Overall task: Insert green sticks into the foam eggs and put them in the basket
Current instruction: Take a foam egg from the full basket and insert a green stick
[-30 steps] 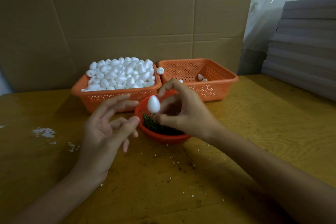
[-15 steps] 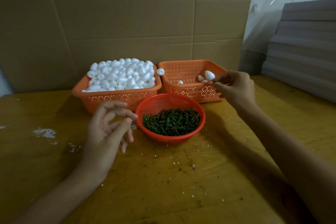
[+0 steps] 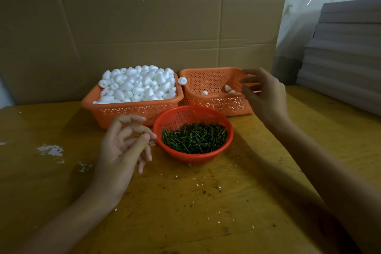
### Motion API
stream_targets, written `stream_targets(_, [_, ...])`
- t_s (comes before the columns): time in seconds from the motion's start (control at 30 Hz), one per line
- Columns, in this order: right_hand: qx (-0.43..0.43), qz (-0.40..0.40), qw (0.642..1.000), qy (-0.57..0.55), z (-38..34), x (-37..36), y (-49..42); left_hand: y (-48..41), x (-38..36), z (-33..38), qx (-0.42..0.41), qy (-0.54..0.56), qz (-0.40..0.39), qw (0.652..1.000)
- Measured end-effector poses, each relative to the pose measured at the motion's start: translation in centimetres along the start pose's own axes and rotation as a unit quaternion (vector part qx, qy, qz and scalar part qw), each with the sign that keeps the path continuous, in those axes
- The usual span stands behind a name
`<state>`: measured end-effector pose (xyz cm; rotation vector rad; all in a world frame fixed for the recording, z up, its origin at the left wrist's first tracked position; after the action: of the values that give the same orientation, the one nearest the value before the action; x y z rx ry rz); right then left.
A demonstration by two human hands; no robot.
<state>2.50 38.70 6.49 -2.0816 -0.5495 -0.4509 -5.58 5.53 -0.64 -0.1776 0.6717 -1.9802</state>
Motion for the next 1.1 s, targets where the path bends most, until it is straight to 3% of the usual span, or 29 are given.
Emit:
stream_targets(0.07, [0.052,-0.026,0.998,0.004,-2.4,-0.2,0.5,0.0,-0.1,-0.1,0.005,0.000,0.000,1.000])
stream_targets(0.13, [0.134,-0.139,0.981,0.006,-5.7,-1.7,2.0,0.0,-0.1,-0.1,0.010,-0.003,0.001,1.000])
stream_targets(0.23, [0.247,-0.365,0.893,0.091,-8.9,-5.4,6.4,0.1,-0.1,-0.2,0.013,-0.008,-0.002,1.000])
stream_targets(0.3, [0.260,-0.442,0.844,0.155,-8.9,-7.0,8.5,0.1,0.0,-0.2,0.018,-0.010,-0.002,1.000])
stream_targets(0.5, [0.237,-0.473,0.834,0.157,-8.8,-6.9,8.6,0.2,-0.1,-0.5,0.031,-0.044,-0.006,0.999])
stream_targets(0.67, [0.247,-0.462,0.835,0.170,-8.6,-7.1,8.7,0.0,-0.3,0.4,-0.016,-0.178,-0.041,0.983])
stream_targets(0.73, [0.244,-0.460,0.840,0.154,-8.5,-7.1,8.6,-1.0,0.0,1.8,-0.081,-0.285,-0.032,0.955])
stream_targets(0.83, [0.241,-0.461,0.846,0.113,-8.8,-6.9,8.4,-3.7,0.8,3.8,-0.149,-0.459,-0.001,0.876])
stream_targets(0.93, [0.245,-0.465,0.845,0.095,-9.0,-6.9,8.4,-7.8,2.6,4.1,-0.090,-0.537,-0.012,0.839])
stream_targets(1.03, [0.242,-0.468,0.846,0.085,-9.0,-6.8,8.4,-12.0,4.5,3.0,0.056,-0.599,-0.075,0.795])
stream_targets(1.1, [0.238,-0.469,0.846,0.084,-9.0,-6.9,8.5,-13.9,5.3,2.3,0.135,-0.594,-0.106,0.786])
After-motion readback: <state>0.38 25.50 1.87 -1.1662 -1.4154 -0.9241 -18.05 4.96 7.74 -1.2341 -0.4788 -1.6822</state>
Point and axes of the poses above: each hand's wrist, its own y-axis away from the middle knuckle, its own x-axis out of the back of the hand, z = x × y, the point moved 6 cm from there along -y, towards the middle knuckle, and after that the axes turned 9 degrees about y, right-handed, at the moved point
